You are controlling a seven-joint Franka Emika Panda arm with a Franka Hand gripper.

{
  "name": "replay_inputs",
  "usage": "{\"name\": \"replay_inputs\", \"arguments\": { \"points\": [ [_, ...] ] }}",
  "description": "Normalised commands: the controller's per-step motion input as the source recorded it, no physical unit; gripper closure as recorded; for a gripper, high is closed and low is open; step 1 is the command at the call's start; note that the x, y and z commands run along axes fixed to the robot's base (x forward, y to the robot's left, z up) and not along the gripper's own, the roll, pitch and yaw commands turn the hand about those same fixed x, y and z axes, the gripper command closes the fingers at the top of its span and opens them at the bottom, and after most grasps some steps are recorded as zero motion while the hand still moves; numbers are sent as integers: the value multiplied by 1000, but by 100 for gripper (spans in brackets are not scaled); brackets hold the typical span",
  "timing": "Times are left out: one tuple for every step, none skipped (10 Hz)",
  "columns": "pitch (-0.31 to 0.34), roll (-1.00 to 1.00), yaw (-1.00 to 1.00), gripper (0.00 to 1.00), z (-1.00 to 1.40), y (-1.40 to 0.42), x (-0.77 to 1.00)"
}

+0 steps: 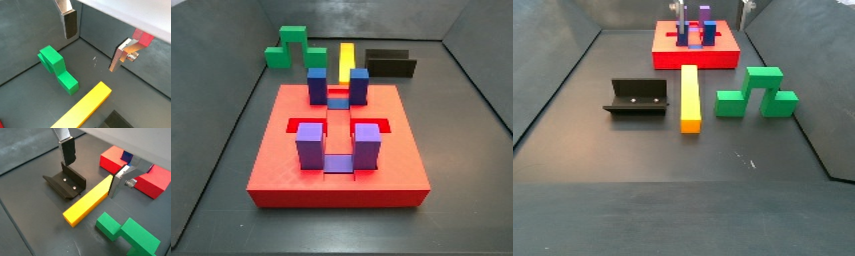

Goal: Pick up the yellow object. Move up. Move to above the board. Insert the yellow object.
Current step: Pick up the yellow object.

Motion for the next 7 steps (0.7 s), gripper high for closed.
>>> {"name": "replay_inputs", "arguments": {
  "points": [
    [-13, 19, 149, 0, -423, -434, 597],
    [-4, 66, 180, 0, -534, -494, 754],
    [-44, 61, 146, 0, -614, -391, 706],
    [-44, 67, 109, 0, -657, -289, 623],
    [-47, 61, 69, 0, -631, -237, 489],
    [-59, 49, 6, 0, -629, -217, 346],
    [-47, 20, 0, 0, -600, -123, 274]
  ]
}}
